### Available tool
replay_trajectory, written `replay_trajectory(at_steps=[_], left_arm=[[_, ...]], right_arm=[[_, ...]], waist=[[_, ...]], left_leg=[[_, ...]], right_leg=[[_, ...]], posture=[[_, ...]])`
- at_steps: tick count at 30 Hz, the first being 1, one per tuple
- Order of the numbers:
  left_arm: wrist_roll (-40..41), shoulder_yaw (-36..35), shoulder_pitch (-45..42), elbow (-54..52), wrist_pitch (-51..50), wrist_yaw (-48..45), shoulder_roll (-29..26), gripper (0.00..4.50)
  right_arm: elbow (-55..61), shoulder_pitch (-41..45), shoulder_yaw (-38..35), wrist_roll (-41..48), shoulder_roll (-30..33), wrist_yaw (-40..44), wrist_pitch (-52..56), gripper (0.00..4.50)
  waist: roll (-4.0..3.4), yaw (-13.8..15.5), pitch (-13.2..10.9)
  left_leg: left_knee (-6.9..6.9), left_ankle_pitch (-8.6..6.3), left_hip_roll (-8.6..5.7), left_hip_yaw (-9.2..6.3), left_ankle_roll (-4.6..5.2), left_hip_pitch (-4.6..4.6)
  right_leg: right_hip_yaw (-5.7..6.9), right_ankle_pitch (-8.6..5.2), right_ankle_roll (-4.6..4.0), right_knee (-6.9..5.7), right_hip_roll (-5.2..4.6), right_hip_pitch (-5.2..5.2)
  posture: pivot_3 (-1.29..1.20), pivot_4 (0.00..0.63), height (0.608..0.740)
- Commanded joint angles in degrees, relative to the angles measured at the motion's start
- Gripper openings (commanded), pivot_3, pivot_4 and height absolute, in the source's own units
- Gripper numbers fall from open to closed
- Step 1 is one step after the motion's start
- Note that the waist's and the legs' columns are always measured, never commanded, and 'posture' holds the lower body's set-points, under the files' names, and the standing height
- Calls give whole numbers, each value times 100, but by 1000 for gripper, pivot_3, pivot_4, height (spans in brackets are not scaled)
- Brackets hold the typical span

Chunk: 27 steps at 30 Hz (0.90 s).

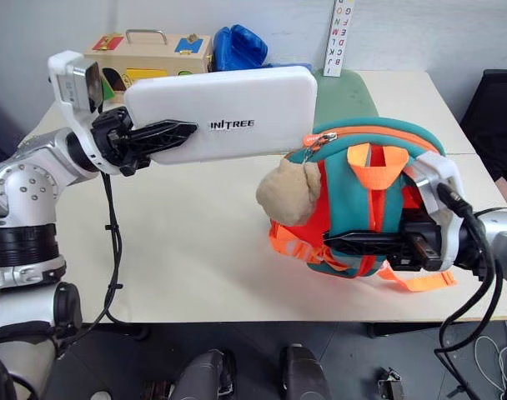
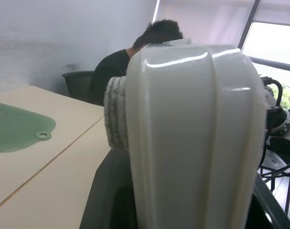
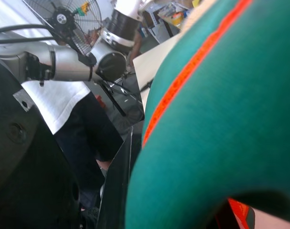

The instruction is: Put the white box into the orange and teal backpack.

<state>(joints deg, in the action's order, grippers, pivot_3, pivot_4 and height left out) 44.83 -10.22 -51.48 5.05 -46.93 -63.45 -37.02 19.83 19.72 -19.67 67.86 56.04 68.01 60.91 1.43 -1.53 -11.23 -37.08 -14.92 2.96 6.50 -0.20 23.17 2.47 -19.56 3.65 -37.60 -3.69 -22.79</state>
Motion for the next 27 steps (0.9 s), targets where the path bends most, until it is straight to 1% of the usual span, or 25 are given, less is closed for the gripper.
replay_trajectory(at_steps=[1, 4, 9, 11, 14, 17, 18, 21, 23, 26, 27], left_arm=[[-605, 554, -129, -32, 738, -411, -61, 1219], [-1075, 997, -163, 135, 1265, -852, -121, 1219], [-1600, 1313, -403, 693, 1876, -1345, -235, 1219], [-1733, 1441, -557, 932, 2013, -1471, -125, 1219], [-1890, 1556, -771, 1233, 2213, -1462, 214, 1219], [-2142, 1806, -998, 1607, 2474, -1120, 1002, 1219], [-2227, 1863, -1032, 1690, 2559, -1053, 1182, 1219], [-2599, 2048, -1223, 2285, 2752, -367, 2119, 1219], [-2754, 2072, -1294, 2528, 2823, -194, 2410, 1219], [-3004, 2184, -1444, 3105, 3147, 234, 3115, 1219], [-3056, 2193, -1484, 3235, 3161, 308, 3250, 1568]], right_arm=[[82, 12, -131, 96, 101, 94, -110, 20], [85, 23, -171, 130, 99, 50, -114, 20], [61, 15, -94, -66, 120, 119, -253, 20], [70, 29, -90, -83, 99, 115, -276, 20], [95, 45, -84, -66, 64, 93, -296, 20], [264, 24, -5, -51, -40, -8, -361, 20], [306, 19, 16, -48, -64, -32, -379, 20], [426, 75, 129, -47, -198, -195, -461, 20], [464, 80, 160, -54, -241, -252, -502, 20], [563, 50, 190, -43, -363, -508, -548, 20], [579, 35, 200, -63, -393, -599, -571, 3]], waist=[[0, 12, 0], [0, 62, 0], [0, 109, 0], [0, 114, 0], [0, 138, 0], [0, 172, 0], [1, 192, 0], [2, 213, -1], [4, 220, -2], [4, 142, -2], [3, 146, -2]], left_leg=[[-1, 0, 0, 0, 0, 0], [-4, -1, -4, 0, 3, 0], [-3, -3, -3, 2, 8, 1], [-2, -13, -2, 2, 24, 1], [-5, -16, -3, 1, 30, 1], [-10, -18, -5, -1, 37, 3], [-15, -18, -7, -6, 39, 9], [-20, -24, -16, -11, 50, 13], [-25, -26, -19, -10, 54, 17], [-19, -24, -16, -4, 51, 13], [-18, -24, -15, -5, 53, 12]], right_leg=[[0, 0, 0, 0, -1, 0], [-1, 0, 0, 2, -4, 2], [-2, 0, 0, 6, -2, 1], [-1, 0, -1, 6, 0, 0], [0, 0, -1, 4, -1, 0], [2, 0, 0, 2, -5, 2], [7, 0, 0, 2, -8, 1], [12, 2, 3, 3, -17, 4], [13, 4, 8, 6, -19, 4], [11, 5, 9, 6, -19, 2], [14, 5, 9, 6, -17, 2]], posture=[[0, 150, 740], [0, 150, 740], [0, 150, 740], [0, 150, 740], [0, 150, 740], [0, 150, 740], [0, 150, 740], [0, 150, 740], [0, 150, 740], [0, 150, 740], [0, 150, 740]])
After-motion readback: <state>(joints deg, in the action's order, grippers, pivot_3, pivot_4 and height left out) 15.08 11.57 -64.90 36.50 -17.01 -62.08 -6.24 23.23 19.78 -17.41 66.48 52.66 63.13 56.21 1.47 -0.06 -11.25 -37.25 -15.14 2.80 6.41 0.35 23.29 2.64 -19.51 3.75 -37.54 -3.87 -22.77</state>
